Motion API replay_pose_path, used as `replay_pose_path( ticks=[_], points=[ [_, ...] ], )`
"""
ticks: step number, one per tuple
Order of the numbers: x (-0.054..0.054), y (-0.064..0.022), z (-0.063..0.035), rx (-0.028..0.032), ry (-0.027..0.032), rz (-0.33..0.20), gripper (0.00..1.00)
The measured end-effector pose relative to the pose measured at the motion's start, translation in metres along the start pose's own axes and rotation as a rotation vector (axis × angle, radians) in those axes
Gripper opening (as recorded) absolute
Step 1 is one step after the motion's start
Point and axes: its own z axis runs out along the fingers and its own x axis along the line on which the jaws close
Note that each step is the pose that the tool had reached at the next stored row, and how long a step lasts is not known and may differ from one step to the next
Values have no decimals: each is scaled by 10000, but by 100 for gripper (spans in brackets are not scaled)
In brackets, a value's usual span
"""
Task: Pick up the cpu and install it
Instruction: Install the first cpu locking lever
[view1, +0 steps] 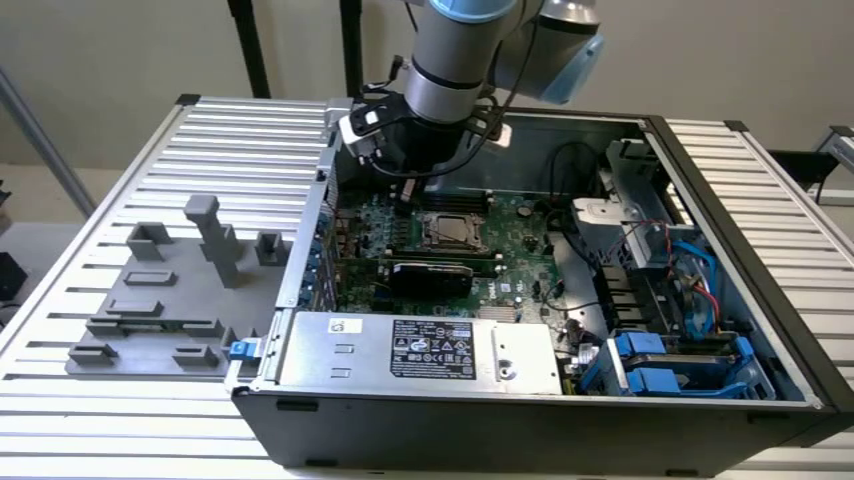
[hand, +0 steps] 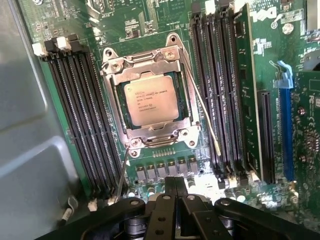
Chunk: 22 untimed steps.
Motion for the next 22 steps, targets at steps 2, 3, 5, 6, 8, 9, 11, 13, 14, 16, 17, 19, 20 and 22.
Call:
replay_pose_path(
  ticks=[2, 3, 5, 6, 8, 9, 11, 13, 14, 16, 17, 19, 20, 22],
  points=[
    [-2, -9, 2, 36, 177, 75, 12],
    [-3, -13, 3, 54, 262, 115, 12],
    [-5, -19, 4, 75, 392, 236, 12],
    [-5, -21, 4, 82, 444, 315, 12],
    [-6, -25, 5, 93, 545, 473, 12],
    [-7, -26, 5, 100, 588, 549, 12],
    [-8, -31, 6, 136, 639, 693, 12],
    [-10, -39, 6, 203, 715, 818, 12],
    [-11, -43, 4, 236, 762, 876, 12],
    [-13, -52, -1, 289, 875, 1008, 12],
    [-14, -57, -3, 312, 939, 1076, 12],
    [-16, -67, -8, 353, 1084, 1224, 12],
    [-17, -72, -11, 371, 1160, 1297, 12],
    [-19, -80, -20, 408, 1306, 1444, 12]
  ],
)
